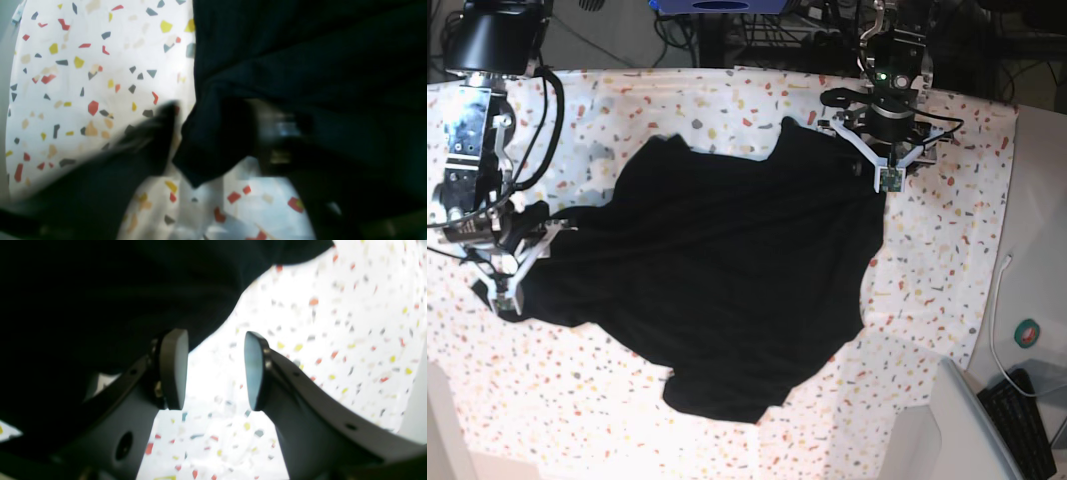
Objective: Layout the t-shirt on the table in an organized manner, then fold the t-shirt properly
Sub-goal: 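Pull the grasped shirt edges apart with both grippers to spread it, then regrasp the shirt with both grippers and lift it off the table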
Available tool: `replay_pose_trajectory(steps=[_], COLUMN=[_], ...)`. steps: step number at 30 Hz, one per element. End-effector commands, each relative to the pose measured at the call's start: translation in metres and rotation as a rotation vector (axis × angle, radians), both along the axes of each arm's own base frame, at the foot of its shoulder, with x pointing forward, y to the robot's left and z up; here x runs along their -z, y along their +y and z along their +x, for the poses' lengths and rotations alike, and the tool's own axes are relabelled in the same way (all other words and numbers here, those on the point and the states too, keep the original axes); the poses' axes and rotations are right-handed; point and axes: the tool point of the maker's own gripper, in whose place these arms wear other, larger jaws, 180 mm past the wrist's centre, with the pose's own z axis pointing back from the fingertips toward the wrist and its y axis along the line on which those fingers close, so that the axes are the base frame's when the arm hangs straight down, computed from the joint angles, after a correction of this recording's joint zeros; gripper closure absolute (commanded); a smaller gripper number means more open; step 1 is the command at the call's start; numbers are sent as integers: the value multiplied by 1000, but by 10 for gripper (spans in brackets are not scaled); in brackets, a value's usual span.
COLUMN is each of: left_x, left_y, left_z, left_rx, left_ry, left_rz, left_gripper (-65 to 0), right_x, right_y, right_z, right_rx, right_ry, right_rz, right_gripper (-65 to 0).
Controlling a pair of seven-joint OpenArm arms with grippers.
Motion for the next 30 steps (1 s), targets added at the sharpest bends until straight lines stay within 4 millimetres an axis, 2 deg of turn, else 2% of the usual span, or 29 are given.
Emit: replay_pose_trajectory(steps=[1,3,5,7,8,9,10,11,12,15,17,19,21,23,27,28,30], left_x=[-14,-27,-47,-63,-70,-77,-77,-77,-77,-70,-56,-39,-20,-2,21,28,42], left_y=[0,-3,-5,-8,-11,-13,-19,-25,-33,-57,-71,-78,-84,-86,-81,-83,-69], left_z=[3,1,8,22,37,55,73,90,111,163,195,216,229,231,218,210,192], left_rx=[10,18,27,38,46,53,63,80,105,174,232,289,346,387,435,449,457], left_ry=[-45,-73,-126,-181,-215,-247,-264,-273,-286,-277,-231,-163,-86,-26,37,55,99], left_rz=[7,3,1,7,5,3,-3,-3,-4,8,45,105,171,220,275,280,305], left_gripper=[-459,-453,-397,-270,-166,-41,0,0,0,0,0,0,0,0,0,0,0], right_x=[-12,-15,-13,-10,-9,-8,-4,-1,4,19,28,37,45,55,86,94,101], right_y=[1,16,49,80,99,112,122,131,140,159,164,155,131,103,58,50,39], right_z=[6,0,-11,-19,-20,-21,-24,-26,-30,-43,-49,-50,-41,-28,-8,-3,15], right_rx=[-15,-63,-191,-281,-309,-319,-315,-311,-304,-292,-283,-200,-47,72,201,222,225], right_ry=[-48,-58,-46,-56,-78,-97,-101,-98,-87,-39,-11,10,-13,-28,57,82,95], right_rz=[-7,-3,-2,24,55,87,119,145,174,231,251,258,252,236,225,227,219], right_gripper=[-264,-260,-257,-246,-218,-170,-98,-20,0,0,0,0,0,0,0,0,0])
